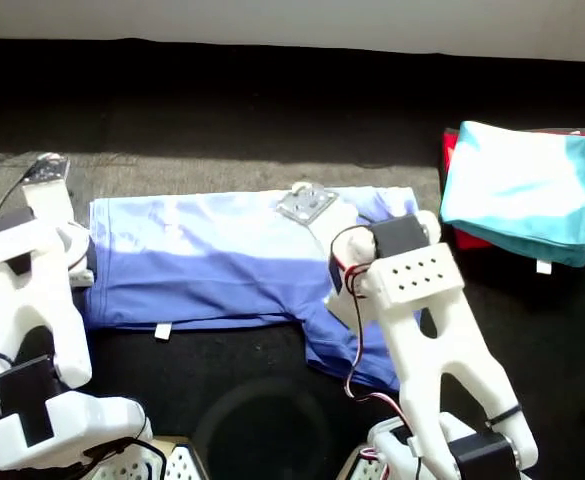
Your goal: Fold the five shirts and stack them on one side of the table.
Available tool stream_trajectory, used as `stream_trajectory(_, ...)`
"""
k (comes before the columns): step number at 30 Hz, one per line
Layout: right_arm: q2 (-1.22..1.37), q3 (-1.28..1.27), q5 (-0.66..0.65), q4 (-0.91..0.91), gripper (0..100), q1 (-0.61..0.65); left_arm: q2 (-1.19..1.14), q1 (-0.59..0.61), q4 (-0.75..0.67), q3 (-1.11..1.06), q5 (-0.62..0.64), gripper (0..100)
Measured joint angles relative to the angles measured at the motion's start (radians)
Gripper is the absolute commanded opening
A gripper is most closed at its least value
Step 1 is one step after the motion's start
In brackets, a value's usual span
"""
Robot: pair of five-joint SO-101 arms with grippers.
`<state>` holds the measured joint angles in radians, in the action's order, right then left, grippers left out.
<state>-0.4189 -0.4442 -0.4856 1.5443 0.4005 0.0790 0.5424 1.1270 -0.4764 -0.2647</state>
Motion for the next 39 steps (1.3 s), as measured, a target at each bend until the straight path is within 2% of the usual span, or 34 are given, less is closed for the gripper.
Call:
stream_trajectory(6, 0.041, -0.135, 0.074, -0.281, 0.5, -0.080, 0.000, -0.051, 0.296, 0.255, 0.000, 1)
stream_trajectory(9, 0.095, -0.245, 0.077, -0.434, 0.5, -0.132, -0.002, -0.161, 0.325, 0.241, 0.000, 1)
stream_trajectory(12, 0.150, -0.288, 0.077, -0.534, 0.5, -0.183, -0.002, -0.270, 0.249, 0.143, -0.002, 1)
stream_trajectory(14, 0.178, -0.290, 0.077, -0.565, 0.5, -0.212, -0.002, -0.299, 0.157, 0.057, -0.002, 1)
stream_trajectory(19, 0.233, -0.292, 0.077, -0.629, 0.5, -0.265, -0.002, -0.293, -0.014, -0.150, -0.032, 1)
stream_trajectory(24, 0.256, -0.292, 0.077, -0.674, 0.5, -0.302, 0.000, -0.209, -0.152, -0.278, -0.127, 1)
stream_trajectory(31, 0.258, -0.292, 0.077, -0.712, 0.5, -0.341, 0.002, -0.172, -0.180, -0.296, -0.216, 1)
stream_trajectory(39, 0.259, -0.284, 0.077, -0.712, 0.5, -0.399, 0.002, -0.133, -0.181, -0.296, -0.236, 1)
